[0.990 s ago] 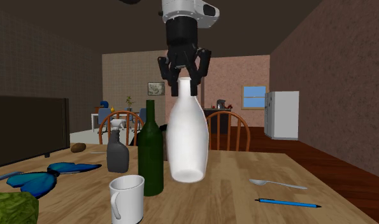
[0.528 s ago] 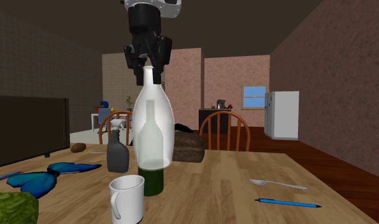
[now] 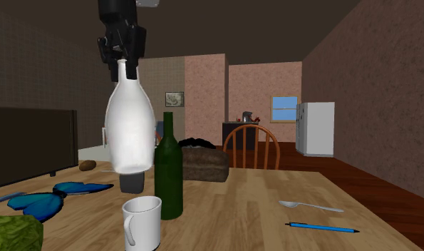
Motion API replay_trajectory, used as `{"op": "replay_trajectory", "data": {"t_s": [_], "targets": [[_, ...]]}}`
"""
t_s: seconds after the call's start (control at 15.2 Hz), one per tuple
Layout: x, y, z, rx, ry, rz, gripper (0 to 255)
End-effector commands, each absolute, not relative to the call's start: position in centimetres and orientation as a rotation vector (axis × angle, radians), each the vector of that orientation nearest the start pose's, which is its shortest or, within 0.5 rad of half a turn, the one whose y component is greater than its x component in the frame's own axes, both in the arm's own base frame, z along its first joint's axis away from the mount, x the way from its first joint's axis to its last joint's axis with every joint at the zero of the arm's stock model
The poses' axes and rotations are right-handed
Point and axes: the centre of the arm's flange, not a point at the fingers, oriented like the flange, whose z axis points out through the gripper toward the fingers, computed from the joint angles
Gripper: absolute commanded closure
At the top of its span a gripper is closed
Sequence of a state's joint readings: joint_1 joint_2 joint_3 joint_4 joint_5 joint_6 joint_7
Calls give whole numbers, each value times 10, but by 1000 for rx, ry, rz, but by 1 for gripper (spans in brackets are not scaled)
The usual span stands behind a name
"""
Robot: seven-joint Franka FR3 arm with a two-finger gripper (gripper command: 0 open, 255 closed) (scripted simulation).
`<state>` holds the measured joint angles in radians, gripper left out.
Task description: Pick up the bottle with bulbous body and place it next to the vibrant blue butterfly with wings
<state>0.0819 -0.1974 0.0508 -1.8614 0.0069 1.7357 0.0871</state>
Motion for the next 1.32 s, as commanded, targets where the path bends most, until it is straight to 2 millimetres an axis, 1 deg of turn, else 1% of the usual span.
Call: {"op": "replay_trajectory", "data": {"t_s": [0.0, 1.25], "targets": [[487, 93, 612, -3135, -68, -112, 255], [369, 301, 689, -3135, -68, -112, 255]]}}
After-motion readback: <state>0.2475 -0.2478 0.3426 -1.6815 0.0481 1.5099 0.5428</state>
